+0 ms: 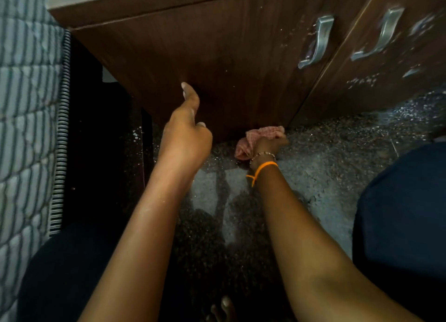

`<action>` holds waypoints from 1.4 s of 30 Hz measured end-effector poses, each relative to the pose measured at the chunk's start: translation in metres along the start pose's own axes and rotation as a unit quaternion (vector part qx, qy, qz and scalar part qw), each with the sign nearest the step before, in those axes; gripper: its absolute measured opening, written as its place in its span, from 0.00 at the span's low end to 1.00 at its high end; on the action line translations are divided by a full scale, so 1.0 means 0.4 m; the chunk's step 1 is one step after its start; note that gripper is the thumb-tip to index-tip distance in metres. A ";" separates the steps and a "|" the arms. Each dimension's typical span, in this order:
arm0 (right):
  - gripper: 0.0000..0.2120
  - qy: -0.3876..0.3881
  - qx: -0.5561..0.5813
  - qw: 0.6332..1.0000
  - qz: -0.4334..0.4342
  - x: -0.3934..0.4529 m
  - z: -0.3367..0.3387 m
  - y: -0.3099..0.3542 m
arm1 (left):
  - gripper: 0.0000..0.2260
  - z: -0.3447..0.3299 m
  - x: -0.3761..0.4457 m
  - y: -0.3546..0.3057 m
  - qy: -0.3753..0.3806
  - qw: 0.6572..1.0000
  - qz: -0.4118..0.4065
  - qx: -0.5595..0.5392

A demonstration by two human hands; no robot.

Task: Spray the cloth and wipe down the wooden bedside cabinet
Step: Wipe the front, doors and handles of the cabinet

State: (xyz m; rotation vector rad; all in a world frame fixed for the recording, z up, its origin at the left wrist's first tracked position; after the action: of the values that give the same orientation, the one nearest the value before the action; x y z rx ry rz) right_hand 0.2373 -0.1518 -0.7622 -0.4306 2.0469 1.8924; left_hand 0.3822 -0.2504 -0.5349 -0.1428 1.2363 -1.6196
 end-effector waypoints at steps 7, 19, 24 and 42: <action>0.17 0.056 -0.035 0.914 0.399 -0.339 0.002 0.253 | 0.32 0.045 0.019 0.011 -0.024 1.000 -0.007 -0.016; 0.22 -0.138 -0.044 0.927 0.347 -0.235 -0.072 0.319 | 0.31 0.049 0.020 0.012 -0.015 0.999 -0.013 0.049; 0.27 -0.112 -0.055 0.984 0.127 -0.108 -0.057 0.089 | 0.32 0.041 -0.002 -0.006 -0.003 0.994 -0.040 0.103; 0.15 -0.012 -0.079 0.820 0.567 -0.347 0.084 0.514 | 0.28 0.028 -0.077 -0.066 -0.018 0.953 -0.048 0.299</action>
State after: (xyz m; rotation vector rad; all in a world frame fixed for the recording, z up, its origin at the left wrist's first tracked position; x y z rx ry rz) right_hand 0.2759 -0.1020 -0.5198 1.0470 2.3256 2.5999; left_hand 0.3859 -0.2359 -0.4957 0.1507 0.6732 -1.9962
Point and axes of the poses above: each hand's wrist, its own x-axis towards the middle knuckle, its own z-axis out of the back of the hand, y = z × x, the point moved 9 cm from there along x, towards the middle knuckle, and after that the axes turned 9 degrees about z, right-handed, at the moved point
